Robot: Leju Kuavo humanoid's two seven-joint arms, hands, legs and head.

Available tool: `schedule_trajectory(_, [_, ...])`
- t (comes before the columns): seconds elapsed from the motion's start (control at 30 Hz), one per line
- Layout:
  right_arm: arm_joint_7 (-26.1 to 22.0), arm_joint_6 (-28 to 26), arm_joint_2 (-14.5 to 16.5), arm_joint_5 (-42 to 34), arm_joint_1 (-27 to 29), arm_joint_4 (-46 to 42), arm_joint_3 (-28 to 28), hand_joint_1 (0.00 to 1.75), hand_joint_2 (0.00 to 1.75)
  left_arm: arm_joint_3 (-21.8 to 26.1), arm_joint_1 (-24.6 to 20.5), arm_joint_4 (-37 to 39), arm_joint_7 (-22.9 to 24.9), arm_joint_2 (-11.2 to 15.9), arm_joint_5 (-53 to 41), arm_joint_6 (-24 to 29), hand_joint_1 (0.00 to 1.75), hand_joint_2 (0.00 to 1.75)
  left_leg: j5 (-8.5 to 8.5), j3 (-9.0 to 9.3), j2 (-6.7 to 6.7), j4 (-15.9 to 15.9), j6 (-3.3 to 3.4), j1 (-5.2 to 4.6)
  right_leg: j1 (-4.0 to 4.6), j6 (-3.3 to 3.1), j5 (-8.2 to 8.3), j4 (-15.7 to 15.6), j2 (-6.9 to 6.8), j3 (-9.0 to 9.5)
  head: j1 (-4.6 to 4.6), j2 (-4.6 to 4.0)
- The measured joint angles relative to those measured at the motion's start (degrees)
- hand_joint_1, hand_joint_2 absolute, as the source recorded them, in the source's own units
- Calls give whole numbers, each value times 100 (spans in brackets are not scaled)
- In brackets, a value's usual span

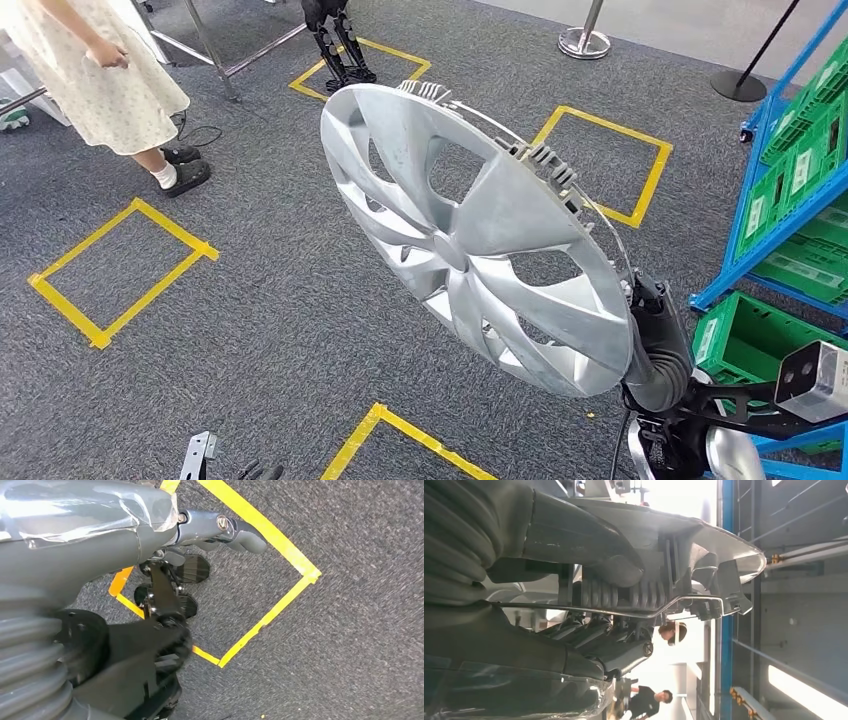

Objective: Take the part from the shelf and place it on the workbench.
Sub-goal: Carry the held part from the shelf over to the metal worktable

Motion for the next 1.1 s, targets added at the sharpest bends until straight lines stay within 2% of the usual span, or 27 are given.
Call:
schedule_trajectory(0.07, [-9, 9, 15, -13, -2, 0, 1, 175, 175, 0, 8, -1, 7, 47, 9, 18, 0, 175, 314, 376, 178, -786, 150, -108, 45, 18, -50, -15, -170, 48, 1, 0])
schedule_trajectory(0.1, [-13, 16, 24, -19, -6, 0, 2, 175, 175, 1, 21, -1, 21, 60, 20, 32, 0, 175, 324, 383, 124, -818, 162, -113, 48, 36, -56, -30, -221, 62, -2, 0])
schedule_trajectory(0.13, [-14, 24, 31, -24, -10, 1, 1, 175, 175, 1, 44, -1, 42, 68, 31, 48, 0, 175, 349, 419, 68, -874, 167, -97, 46, 56, -72, -28, -211, 69, 0, 0])
schedule_trajectory(0.2, [-25, 39, 36, -41, -15, 4, -6, 175, 175, 1, 75, -1, 87, 76, 51, 67, 0, 175, 405, 514, -55, -998, 186, -48, 31, 61, -203, 219, -5, -33, 6, 0])
schedule_trajectory(0.27, [-46, 52, 33, -59, -2, 11, -15, 175, 175, 1, 86, -1, 115, 74, 65, 71, 0, 175, 426, 555, -187, -1043, 198, -16, -5, 36, -461, 900, 238, -390, 11, 0])
schedule_trajectory(0.3, [-60, 58, 32, -67, 7, 17, -18, 175, 175, 0, 92, -1, 128, 73, 75, 72, 0, 175, 423, 556, -258, -1041, 199, -13, -19, 42, -566, 1266, 278, -601, 14, 0])
schedule_trajectory(0.33, [-74, 63, 31, -70, 16, 24, -20, 175, 175, 1, 105, 1, 144, 73, 86, 75, 0, 175, 417, 561, -335, -1039, 195, -11, -36, 75, -603, 1494, 291, -753, 12, 0])
schedule_trajectory(0.37, [-86, 66, 30, -71, 22, 30, -21, 175, 175, 0, 121, 3, 158, 72, 95, 79, 0, 175, 408, 569, -413, -1033, 184, -4, -55, 132, -549, 1511, 297, -804, 10, 0])
schedule_trajectory(0.4, [-98, 66, 30, -71, 26, 33, -24, 175, 175, -1, 139, 5, 172, 71, 104, 83, 0, 175, 393, 579, -493, -1017, 163, 9, -80, 209, -403, 1290, 309, -734, 11, 0])
schedule_trajectory(0.43, [-109, 66, 27, -71, 27, 35, -27, 175, 175, -1, 155, 7, 180, 71, 108, 87, 0, 175, 368, 586, -570, -988, 131, 26, -109, 290, -205, 895, 349, -571, 11, 0])
schedule_trajectory(0.47, [-118, 65, 22, -71, 27, 38, -32, 175, 175, -2, 169, 11, 184, 76, 109, 89, 0, 175, 337, 580, -639, -945, 89, 34, -128, 339, -42, 510, 417, -403, 13, 0])
schedule_trajectory(0.5, [-127, 64, 18, -72, 29, 39, -36, 175, 175, -2, 182, 15, 189, 83, 111, 91, 0, 175, 306, 562, -694, -900, 47, 39, -139, 344, 74, 213, 465, -267, 13, 0])
schedule_trajectory(0.53, [-136, 65, 13, -73, 33, 39, -38, 175, 175, -3, 197, 19, 192, 91, 111, 93, 0, 175, 283, 539, -735, -868, 13, 41, -136, 315, 123, 56, 499, -195, 12, 0])
schedule_trajectory(0.6, [-152, 66, 8, -75, 41, 38, -41, 175, 175, -4, 236, 33, 200, 112, 113, 101, 0, 175, 266, 504, -786, -846, -25, 52, -116, 210, 127, 13, 461, -169, 10, 0])
schedule_trajectory(0.63, [-158, 67, 6, -75, 43, 37, -43, 175, 175, -5, 254, 41, 202, 122, 113, 102, 0, 175, 252, 496, -760, -834, -40, 60, -116, 173, 129, 7, 435, -162, 11, 0])
schedule_trajectory(0.7, [-169, 67, 7, -76, 51, 36, -48, 175, 175, -7, 262, 54, 205, 142, 113, 103, 0, 175, 112, 410, -539, -619, -89, 62, -128, 103, 121, -8, 369, -133, 3, 0])
schedule_trajectory(0.77, [-179, 67, 10, -75, 57, 34, -51, 175, 175, -9, 241, 56, 206, 152, 116, 103, 0, 175, -210, 102, -299, 26, -141, 75, -110, 40, 96, -10, 287, -104, -5, 0])
schedule_trajectory(0.8, [-182, 69, 11, -75, 56, 34, -51, 175, 175, -10, 231, 56, 205, 153, 118, 103, 0, 175, -359, -100, -260, 413, -156, 88, -96, 16, 84, -9, 240, -94, -4, 0])
schedule_trajectory(0.83, [-184, 74, 12, -74, 55, 35, -51, 175, 175, -12, 226, 56, 205, 150, 120, 103, 0, 175, -435, -262, -245, 700, -163, 97, -84, -1, 71, -9, 192, -84, -4, 0])
schedule_trajectory(0.87, [-184, 79, 12, -73, 55, 35, -51, 175, 175, -13, 225, 57, 205, 148, 122, 104, 0, 175, -398, -327, -238, 781, -160, 101, -73, -9, 58, -9, 147, -72, -5, 0])
schedule_trajectory(0.9, [-184, 85, 13, -73, 54, 35, -50, 175, 175, -14, 223, 57, 205, 148, 124, 105, 0, 175, -256, -271, -226, 629, -142, 100, -61, -15, 44, -9, 102, -55, -5, 0])
schedule_trajectory(0.93, [-184, 90, 13, -72, 54, 35, -50, 175, 175, -15, 219, 57, 205, 151, 126, 105, 0, 175, -48, -102, -185, 274, -103, 87, -49, -17, 29, -11, 58, -31, -5, 0])
schedule_trajectory(1.0, [-184, 96, 12, -72, 52, 35, -50, 175, 175, -16, 196, 56, 204, 173, 128, 105, 0, 175, 252, 286, 23, -492, 13, 19, -23, -3, -3, -18, -25, 12, -2, 0])
schedule_trajectory(1.03, [-185, 98, 13, -72, 51, 35, -50, 175, 175, -18, 180, 56, 203, 188, 128, 105, 0, 175, 304, 395, 106, -712, 63, -21, -15, 11, -15, -21, -67, 22, -2, 0])
schedule_trajectory(1.07, [-185, 99, 16, -71, 51, 35, -49, 175, 175, -19, 167, 56, 201, 203, 128, 105, 0, 175, 294, 428, 148, -797, 98, -53, -13, 29, -24, -28, -112, 27, -2, 0])
schedule_trajectory(1.1, [-185, 101, 21, -70, 47, 34, -48, 175, 175, -21, 162, 56, 200, 215, 129, 108, 0, 175, 292, 425, 116, -819, 121, -70, -6, 55, -27, -41, -161, 36, -4, 0])
